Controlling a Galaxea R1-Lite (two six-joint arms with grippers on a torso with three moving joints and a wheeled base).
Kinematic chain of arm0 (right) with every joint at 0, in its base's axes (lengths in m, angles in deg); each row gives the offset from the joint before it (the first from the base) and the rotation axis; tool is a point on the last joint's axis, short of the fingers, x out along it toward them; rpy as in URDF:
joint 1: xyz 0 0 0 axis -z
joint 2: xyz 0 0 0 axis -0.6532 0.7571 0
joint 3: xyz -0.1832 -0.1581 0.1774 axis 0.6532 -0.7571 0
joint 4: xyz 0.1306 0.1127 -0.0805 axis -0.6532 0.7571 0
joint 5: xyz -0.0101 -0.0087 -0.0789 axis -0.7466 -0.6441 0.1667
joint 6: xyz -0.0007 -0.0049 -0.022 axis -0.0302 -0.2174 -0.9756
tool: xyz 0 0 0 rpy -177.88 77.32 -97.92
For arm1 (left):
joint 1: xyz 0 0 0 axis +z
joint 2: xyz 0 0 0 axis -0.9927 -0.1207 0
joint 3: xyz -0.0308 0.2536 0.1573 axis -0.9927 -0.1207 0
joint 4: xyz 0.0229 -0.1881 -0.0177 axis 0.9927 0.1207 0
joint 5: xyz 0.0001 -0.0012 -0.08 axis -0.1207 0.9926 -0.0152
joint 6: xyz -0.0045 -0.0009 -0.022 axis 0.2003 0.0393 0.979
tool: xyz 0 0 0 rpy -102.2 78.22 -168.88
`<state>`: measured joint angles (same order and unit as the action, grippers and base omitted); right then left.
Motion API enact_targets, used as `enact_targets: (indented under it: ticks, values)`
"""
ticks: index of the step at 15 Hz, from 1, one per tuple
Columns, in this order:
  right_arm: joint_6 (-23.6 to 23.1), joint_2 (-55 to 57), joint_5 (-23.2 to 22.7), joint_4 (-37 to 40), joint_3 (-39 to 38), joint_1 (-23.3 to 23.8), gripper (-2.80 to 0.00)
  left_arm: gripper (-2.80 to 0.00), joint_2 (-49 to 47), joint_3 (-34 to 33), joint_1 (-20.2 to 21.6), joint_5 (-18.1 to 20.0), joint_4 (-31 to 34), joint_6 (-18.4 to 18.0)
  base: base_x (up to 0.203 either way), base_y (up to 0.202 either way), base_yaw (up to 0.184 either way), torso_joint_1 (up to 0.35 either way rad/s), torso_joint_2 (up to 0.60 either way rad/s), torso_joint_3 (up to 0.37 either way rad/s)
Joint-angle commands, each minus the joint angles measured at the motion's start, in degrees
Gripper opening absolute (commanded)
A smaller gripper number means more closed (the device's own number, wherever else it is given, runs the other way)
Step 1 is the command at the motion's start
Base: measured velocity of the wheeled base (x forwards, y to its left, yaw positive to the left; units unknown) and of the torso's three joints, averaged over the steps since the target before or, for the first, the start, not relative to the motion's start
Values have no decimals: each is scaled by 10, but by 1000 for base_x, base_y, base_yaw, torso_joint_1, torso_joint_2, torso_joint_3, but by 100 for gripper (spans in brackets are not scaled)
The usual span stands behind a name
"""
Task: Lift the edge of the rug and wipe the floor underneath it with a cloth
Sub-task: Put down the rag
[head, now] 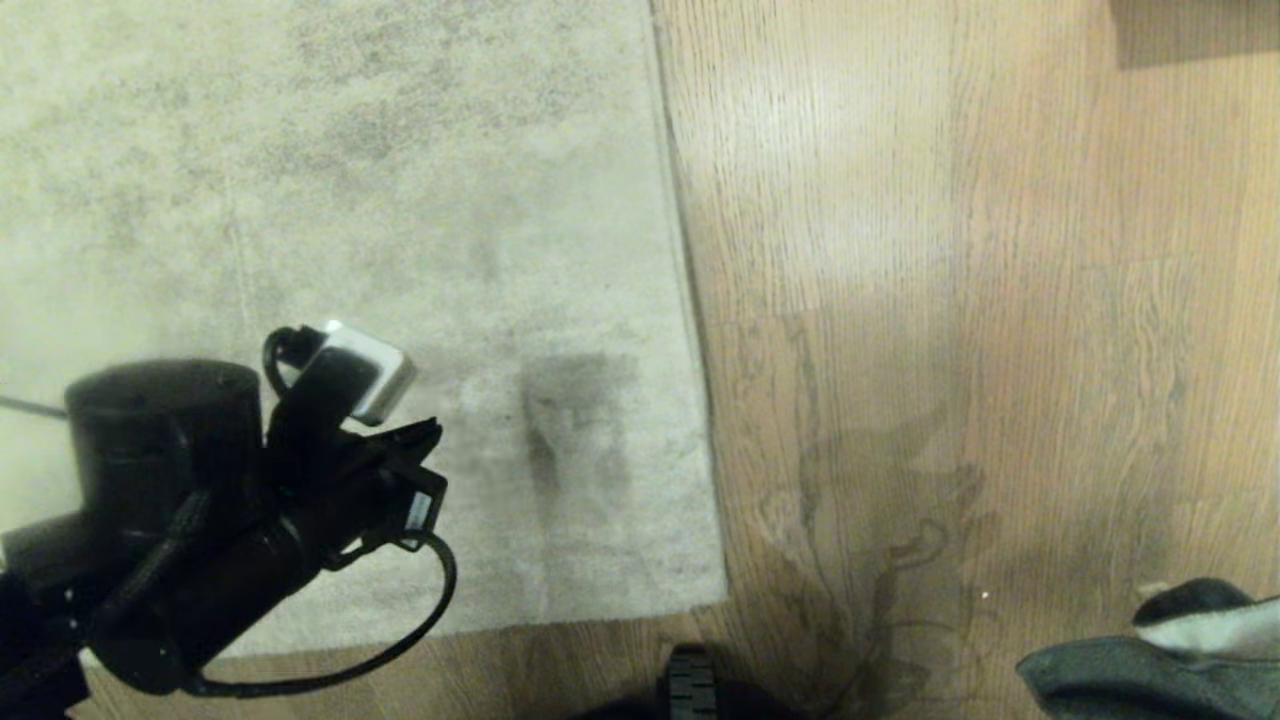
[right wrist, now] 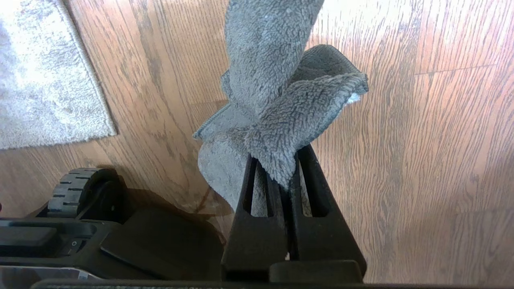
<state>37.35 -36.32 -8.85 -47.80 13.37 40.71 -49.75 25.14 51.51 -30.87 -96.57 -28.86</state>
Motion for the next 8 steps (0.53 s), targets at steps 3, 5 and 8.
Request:
enact_targets:
  ticks: [3, 5, 8]
  values:
    - [0, 1, 0, 0, 0, 0, -280, -280, 104, -76, 58, 73, -20, 22, 0, 0, 0, 0, 0, 0]
    - [0, 1, 0, 0, 0, 0, -280, -280, 154, -123, 124, 139, -23, 23, 0, 0, 0, 0, 0, 0]
    - [0, 1, 0, 0, 0, 0, -280, -280, 239, -217, 204, 186, -25, 24, 0, 0, 0, 0, 0, 0]
